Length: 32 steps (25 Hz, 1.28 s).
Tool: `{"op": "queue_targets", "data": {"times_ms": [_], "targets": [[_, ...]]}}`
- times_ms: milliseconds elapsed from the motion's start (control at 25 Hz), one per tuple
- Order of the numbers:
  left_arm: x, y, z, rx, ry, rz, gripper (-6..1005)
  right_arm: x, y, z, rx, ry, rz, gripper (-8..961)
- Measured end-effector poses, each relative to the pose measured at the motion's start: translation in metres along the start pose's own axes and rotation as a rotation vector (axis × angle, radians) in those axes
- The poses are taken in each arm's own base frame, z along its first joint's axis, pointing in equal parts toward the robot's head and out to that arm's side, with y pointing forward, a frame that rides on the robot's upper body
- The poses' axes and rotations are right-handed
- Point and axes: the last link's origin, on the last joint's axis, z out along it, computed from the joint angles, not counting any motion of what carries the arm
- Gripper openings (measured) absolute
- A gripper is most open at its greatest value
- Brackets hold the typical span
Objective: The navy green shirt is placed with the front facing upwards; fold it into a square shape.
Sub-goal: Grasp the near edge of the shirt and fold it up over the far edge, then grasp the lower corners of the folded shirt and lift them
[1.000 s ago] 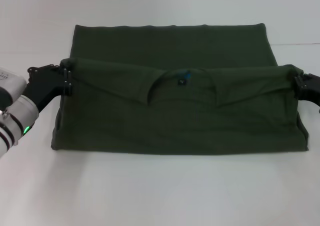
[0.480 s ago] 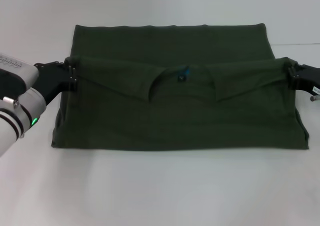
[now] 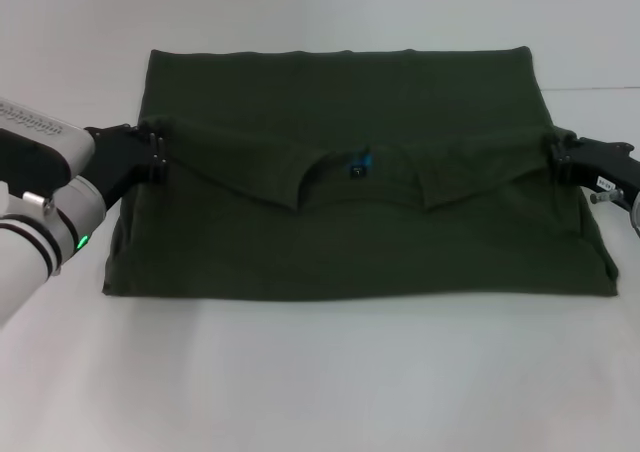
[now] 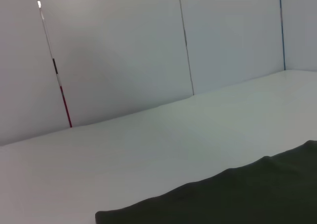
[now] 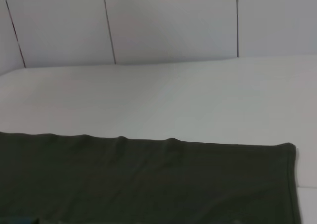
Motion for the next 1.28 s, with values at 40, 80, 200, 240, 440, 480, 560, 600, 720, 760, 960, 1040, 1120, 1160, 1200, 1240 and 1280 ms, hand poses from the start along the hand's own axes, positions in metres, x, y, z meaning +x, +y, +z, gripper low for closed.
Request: {"op": "queue_targets", "data": {"times_ms": [40, 80, 200, 240, 440, 480, 560, 600, 720, 760, 960, 1040, 1120, 1160, 1200, 1240, 1280], "targets": [[0.000, 0.001, 0.000, 0.001, 0.001, 0.001, 140, 0.000, 0.000, 0.000, 0.002, 0.001, 0.000, 148], [0.000, 0.001, 0.000, 0.006, 0.003, -0.002, 140, 0.000, 0.000, 0.000, 0.003, 0.001, 0.002, 150], [0.000, 0.001, 0.001, 0.028, 0.005, -0.023, 141, 0.000, -0.001, 0.000, 0.018, -0.005, 0.022, 158], [0.000, 0.001, 0.001, 0.034, 0.007, -0.033, 141, 0.000, -0.002, 0.000, 0.022, -0.008, 0.029, 160], [-0.001, -0.001, -0.001, 0.064, 0.013, -0.075, 142, 0.001, -0.006, 0.000, 0.048, -0.005, 0.049, 173], [-0.002, -0.001, -0.001, 0.066, 0.013, -0.078, 143, 0.001, -0.006, 0.000, 0.048, -0.005, 0.049, 175], [-0.002, 0.000, -0.001, 0.065, 0.012, -0.076, 143, 0.002, -0.006, 0.000, 0.052, 0.003, 0.045, 180], [-0.002, 0.000, -0.001, 0.065, 0.012, -0.076, 188, 0.002, -0.005, 0.001, 0.053, 0.007, 0.041, 183], [-0.003, 0.003, -0.001, 0.061, 0.009, -0.041, 322, 0.002, -0.005, 0.002, 0.054, 0.013, 0.034, 190], [-0.003, 0.003, -0.001, 0.061, 0.009, -0.036, 367, 0.002, -0.005, 0.002, 0.054, 0.014, 0.034, 193], [-0.003, 0.002, -0.001, 0.073, 0.012, -0.049, 560, 0.004, -0.007, 0.000, 0.060, 0.019, 0.038, 354], [-0.004, -0.002, -0.003, 0.101, 0.018, -0.082, 614, 0.006, -0.009, -0.003, 0.065, 0.018, 0.054, 434], [-0.004, -0.007, -0.005, 0.130, 0.031, -0.127, 645, 0.007, -0.012, -0.007, 0.063, 0.009, 0.091, 597], [-0.004, -0.011, -0.006, 0.150, 0.041, -0.178, 661, 0.007, -0.015, -0.010, 0.053, 0.002, 0.124, 678], [-0.004, -0.014, -0.007, 0.161, 0.047, -0.216, 676, 0.006, -0.017, -0.012, 0.040, -0.004, 0.149, 684], [-0.003, -0.019, -0.007, 0.170, 0.053, -0.267, 692, 0.005, -0.018, -0.016, 0.025, -0.007, 0.167, 689], [-0.003, -0.025, -0.008, 0.173, 0.056, -0.332, 707, 0.004, -0.019, -0.020, -0.007, -0.018, 0.190, 695]]}}
